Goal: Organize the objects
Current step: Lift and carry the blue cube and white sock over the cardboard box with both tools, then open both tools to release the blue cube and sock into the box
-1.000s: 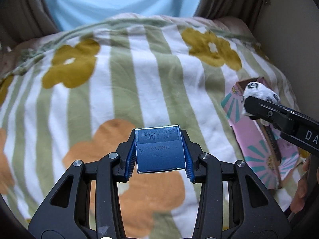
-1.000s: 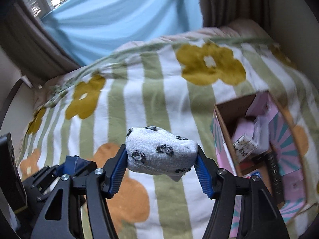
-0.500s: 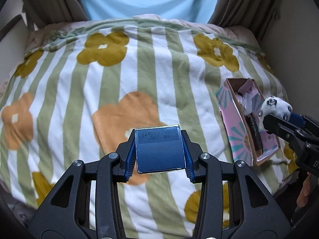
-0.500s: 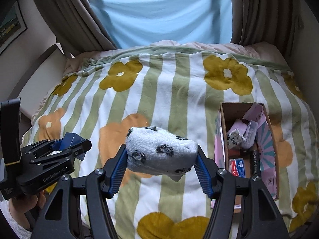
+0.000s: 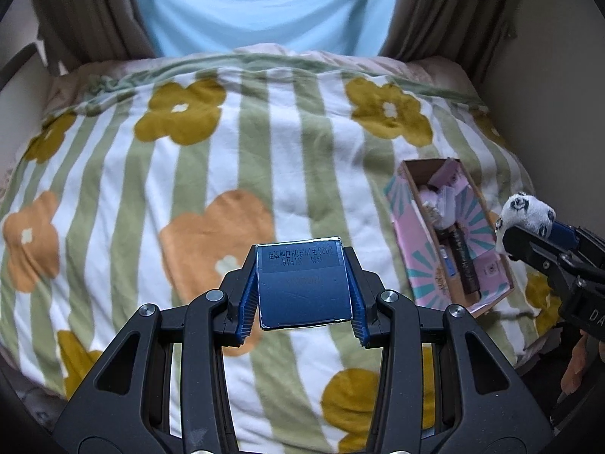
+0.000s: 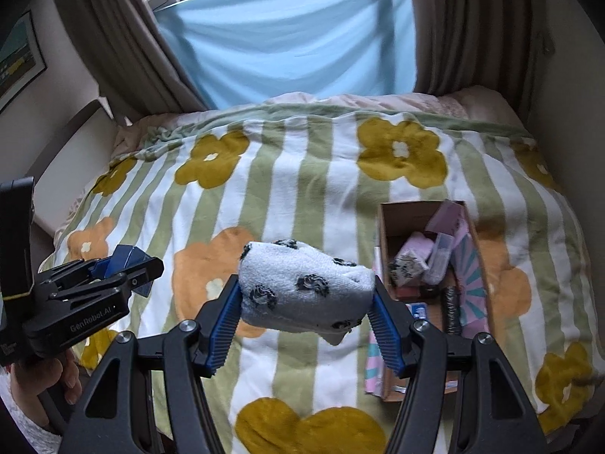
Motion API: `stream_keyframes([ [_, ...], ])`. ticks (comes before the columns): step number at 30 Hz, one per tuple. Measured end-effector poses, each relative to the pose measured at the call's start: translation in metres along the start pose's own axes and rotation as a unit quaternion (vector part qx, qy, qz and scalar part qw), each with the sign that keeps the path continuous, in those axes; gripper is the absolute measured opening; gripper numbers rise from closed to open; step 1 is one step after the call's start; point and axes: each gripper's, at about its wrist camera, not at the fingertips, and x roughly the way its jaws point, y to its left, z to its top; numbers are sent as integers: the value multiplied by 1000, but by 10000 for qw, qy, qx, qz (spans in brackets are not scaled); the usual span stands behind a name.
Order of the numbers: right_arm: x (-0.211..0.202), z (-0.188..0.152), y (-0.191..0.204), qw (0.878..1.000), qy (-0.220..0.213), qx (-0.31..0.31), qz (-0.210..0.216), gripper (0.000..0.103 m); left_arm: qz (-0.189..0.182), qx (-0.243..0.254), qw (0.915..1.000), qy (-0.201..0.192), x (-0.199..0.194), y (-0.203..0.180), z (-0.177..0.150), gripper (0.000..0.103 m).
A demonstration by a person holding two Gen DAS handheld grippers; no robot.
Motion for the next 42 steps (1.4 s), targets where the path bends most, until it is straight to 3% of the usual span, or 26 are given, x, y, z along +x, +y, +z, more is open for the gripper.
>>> stream_keyframes([
  [10,-2,-2,-76,9977,68,464,-486,60,-448,593,9972,49,33,-81,37,37],
  [20,26,-25,-141,9920,557,842,-756,60,-890,1251,9874,392,96,-174,56,37],
  [32,101,-77,-172,9876,1344,595,-546,60,-1175,2055,9642,1196,199,-263,32,37],
  [42,138,-108,-177,9864,1593,178,-360,60,-1253,2802,9387,1571,267,-304,5,37],
])
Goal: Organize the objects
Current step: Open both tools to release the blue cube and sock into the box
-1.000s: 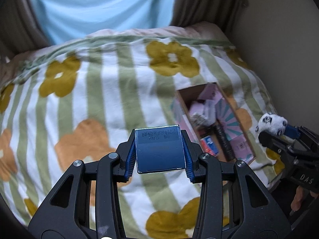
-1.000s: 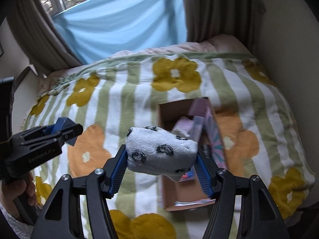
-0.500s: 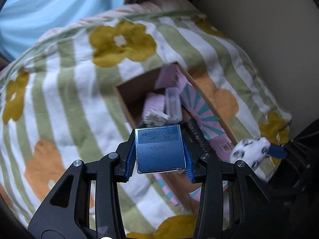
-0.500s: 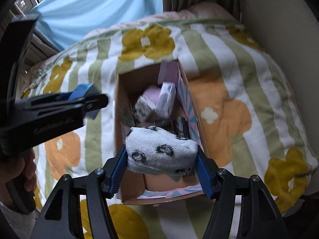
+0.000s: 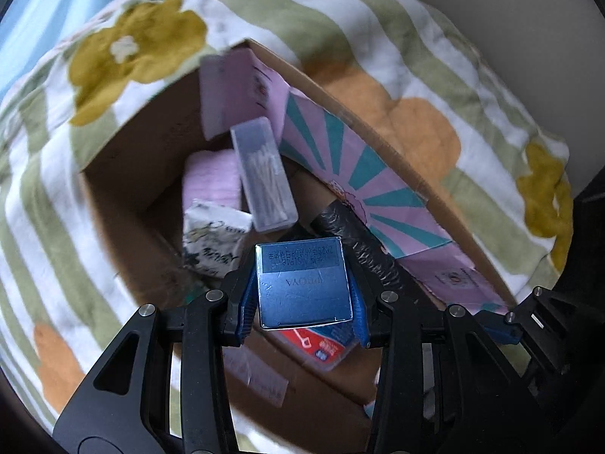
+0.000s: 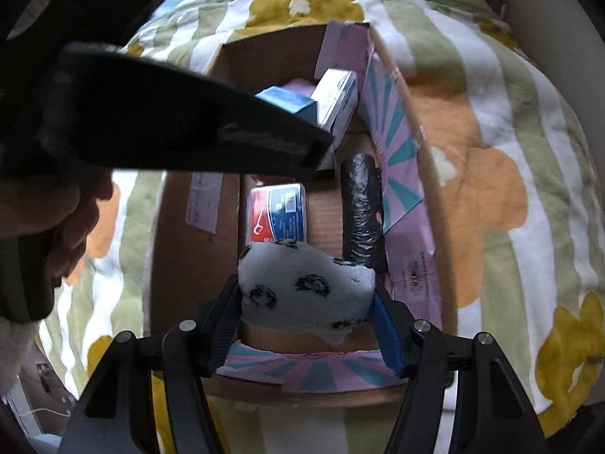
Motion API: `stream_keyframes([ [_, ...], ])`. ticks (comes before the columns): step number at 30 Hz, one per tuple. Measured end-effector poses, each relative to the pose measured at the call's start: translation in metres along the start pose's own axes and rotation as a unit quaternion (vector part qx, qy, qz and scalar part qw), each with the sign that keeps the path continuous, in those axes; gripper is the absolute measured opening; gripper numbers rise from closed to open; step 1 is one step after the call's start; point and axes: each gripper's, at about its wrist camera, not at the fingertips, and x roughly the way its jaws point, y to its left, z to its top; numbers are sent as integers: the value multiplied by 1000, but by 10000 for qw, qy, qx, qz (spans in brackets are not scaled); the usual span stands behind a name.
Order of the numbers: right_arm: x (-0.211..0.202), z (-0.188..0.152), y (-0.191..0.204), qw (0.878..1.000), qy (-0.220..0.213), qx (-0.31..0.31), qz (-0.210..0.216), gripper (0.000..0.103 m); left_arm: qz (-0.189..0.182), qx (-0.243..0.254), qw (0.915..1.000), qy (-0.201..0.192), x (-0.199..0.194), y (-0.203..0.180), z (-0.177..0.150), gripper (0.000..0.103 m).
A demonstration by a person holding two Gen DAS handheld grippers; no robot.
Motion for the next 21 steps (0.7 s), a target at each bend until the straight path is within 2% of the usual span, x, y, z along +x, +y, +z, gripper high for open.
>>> stream_keyframes([
  [2,1,0,1,10000,-24,-37,-6,60,-16,34,10000,19,4,0,2,37],
  [5,2,1,2,10000,-35,-16,71,66,-1,75,10000,-22,5,1,7,37],
  [7,2,0,3,9997,-75,6,238,84,78,150,9998,-41,3,-1,10,43],
  [8,2,-1,4,9994,-44,6,342,92,70,188,9998,-64,2,-1,11,68],
  [9,3,-2,6,9991,20,-7,422,103,46,214,9997,-98,-1,-1,12,101],
  [11,3,-5,8,9992,22,-31,404,103,-12,240,9994,-247,-6,0,14,103],
  [13,0,-8,11,9996,-59,-45,285,103,29,262,9994,-220,-8,1,17,103],
  [21,-3,-8,9,9995,-85,174,249,103,69,254,9995,-194,-13,6,11,103],
])
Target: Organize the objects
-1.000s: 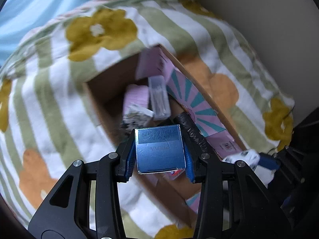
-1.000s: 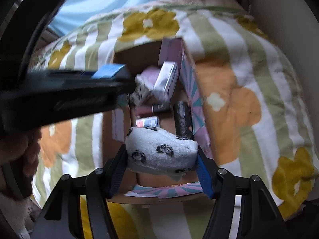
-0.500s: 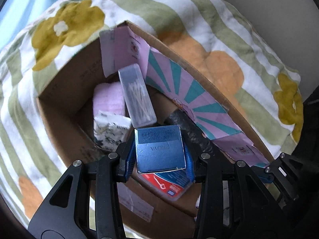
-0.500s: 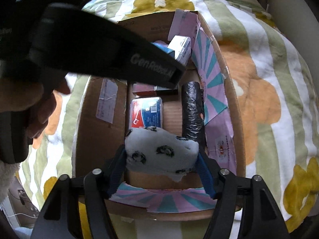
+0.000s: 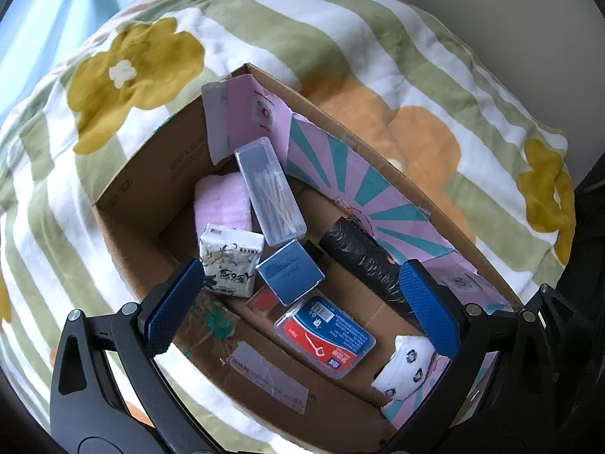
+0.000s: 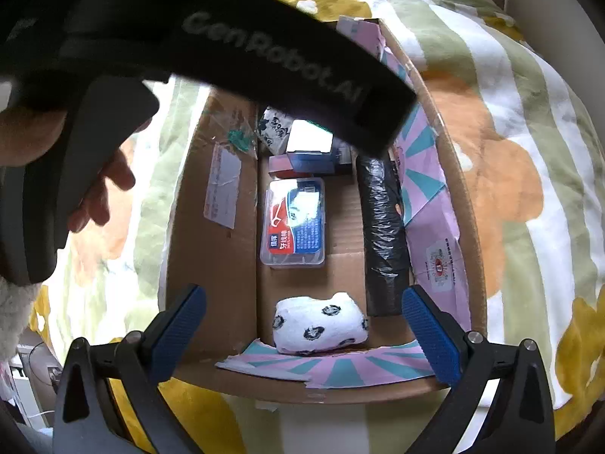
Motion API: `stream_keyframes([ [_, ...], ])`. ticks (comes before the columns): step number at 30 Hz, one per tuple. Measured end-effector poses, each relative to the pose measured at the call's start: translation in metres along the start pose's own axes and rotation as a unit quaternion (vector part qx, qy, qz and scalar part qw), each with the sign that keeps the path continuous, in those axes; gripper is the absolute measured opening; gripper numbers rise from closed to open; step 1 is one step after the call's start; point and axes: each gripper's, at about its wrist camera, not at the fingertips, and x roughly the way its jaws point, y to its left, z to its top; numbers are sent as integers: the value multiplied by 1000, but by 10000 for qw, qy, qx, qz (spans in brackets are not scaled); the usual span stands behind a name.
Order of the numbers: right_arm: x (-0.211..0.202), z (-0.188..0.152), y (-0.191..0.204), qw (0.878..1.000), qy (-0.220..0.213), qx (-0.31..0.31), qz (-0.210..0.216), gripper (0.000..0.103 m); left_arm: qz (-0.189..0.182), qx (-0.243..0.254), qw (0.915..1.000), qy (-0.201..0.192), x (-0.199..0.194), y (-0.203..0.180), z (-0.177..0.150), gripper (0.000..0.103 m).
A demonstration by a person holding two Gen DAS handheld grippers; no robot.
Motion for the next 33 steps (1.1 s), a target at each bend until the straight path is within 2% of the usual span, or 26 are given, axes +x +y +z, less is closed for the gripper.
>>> stream_keyframes([
  [9,-22,-1,7,9998,-143,38,-90,103,22,-66,9999,-157,-21,-2,-6,103],
  [15,-42,7,25,9995,-268,-116,-135,103,89,-220,9990,-371,-59,4,-16,103],
  [20,-59,16,48,9987,-368,-323,-134,103,191,-575,9963,-609,-103,18,-34,103],
  [27,-99,30,95,9967,-628,-516,-65,103,421,-1258,9867,-941,-181,50,-83,103],
  [33,-135,45,133,9957,-829,-405,-21,103,710,-1969,9696,-1264,-246,85,-143,103],
])
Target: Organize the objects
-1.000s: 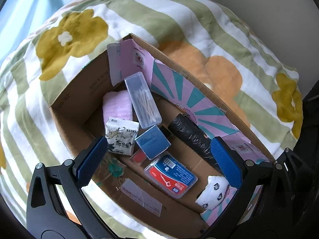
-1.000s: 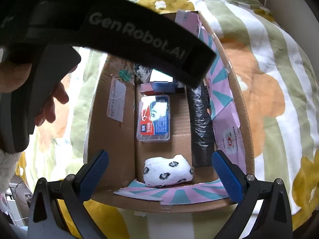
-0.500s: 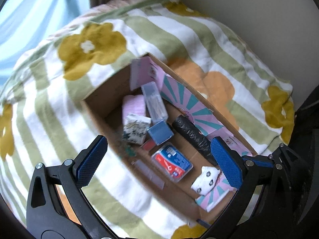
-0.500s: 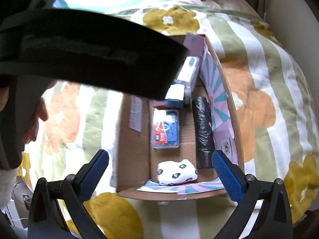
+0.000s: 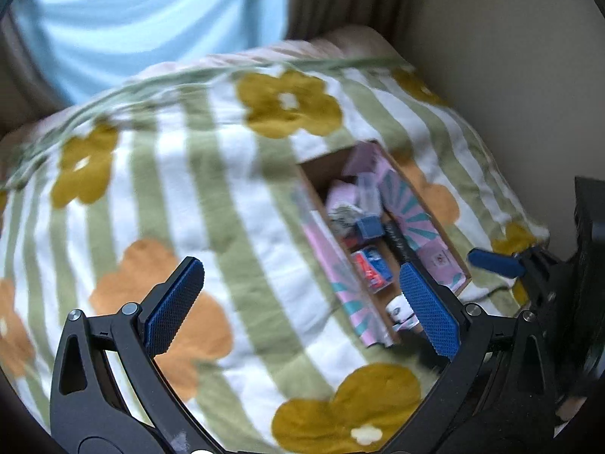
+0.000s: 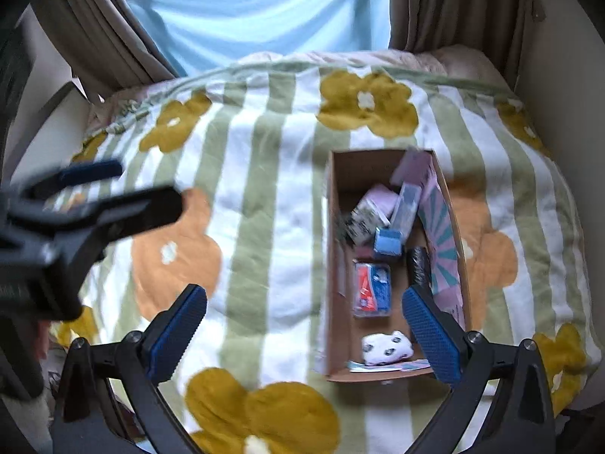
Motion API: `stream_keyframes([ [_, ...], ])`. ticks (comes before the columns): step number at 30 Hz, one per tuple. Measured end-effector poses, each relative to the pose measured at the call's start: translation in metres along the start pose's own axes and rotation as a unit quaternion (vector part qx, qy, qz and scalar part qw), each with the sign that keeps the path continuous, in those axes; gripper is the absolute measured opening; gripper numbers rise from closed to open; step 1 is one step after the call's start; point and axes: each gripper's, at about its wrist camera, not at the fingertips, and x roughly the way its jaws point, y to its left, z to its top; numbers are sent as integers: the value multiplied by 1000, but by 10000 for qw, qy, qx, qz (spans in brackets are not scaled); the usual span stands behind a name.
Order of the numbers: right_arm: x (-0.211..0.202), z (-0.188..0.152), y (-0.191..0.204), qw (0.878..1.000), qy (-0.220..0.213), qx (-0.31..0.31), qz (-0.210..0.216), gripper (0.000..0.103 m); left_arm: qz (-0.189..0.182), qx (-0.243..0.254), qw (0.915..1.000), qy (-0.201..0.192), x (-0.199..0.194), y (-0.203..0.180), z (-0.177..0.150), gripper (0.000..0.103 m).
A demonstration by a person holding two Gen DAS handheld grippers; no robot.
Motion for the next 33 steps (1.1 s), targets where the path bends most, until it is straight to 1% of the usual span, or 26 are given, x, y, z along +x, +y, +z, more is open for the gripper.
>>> stream_keyframes([
  [3,-12,8,16,9999,-115,22,-41,103,161,-311,9992,-179,-31,29,-16,103],
  [7,-21,13,31,9997,-234,4,-118,103,429,-680,9963,-307,-59,66,-41,103],
  [12,-21,9,46,9992,-341,-57,-210,103,760,-1154,9898,-345,-70,103,-76,103],
  [14,-20,8,50,9991,-333,-71,-233,103,791,-1292,9879,-329,-69,111,-87,103],
  [16,-20,8,51,9991,-341,-112,-241,103,871,-1394,9859,-296,-69,116,-95,103],
  [18,-20,8,53,9990,-361,-126,-252,103,935,-1380,9856,-275,-69,119,-99,103],
  [20,-21,9,55,9989,-372,-128,-264,103,936,-1410,9851,-295,-70,122,-100,103],
  [23,-21,9,56,9988,-376,-138,-277,103,932,-1501,9837,-331,-72,124,-100,103],
  [33,-23,15,54,9987,-378,-162,-292,103,985,-1569,9817,-436,-75,121,-94,103],
])
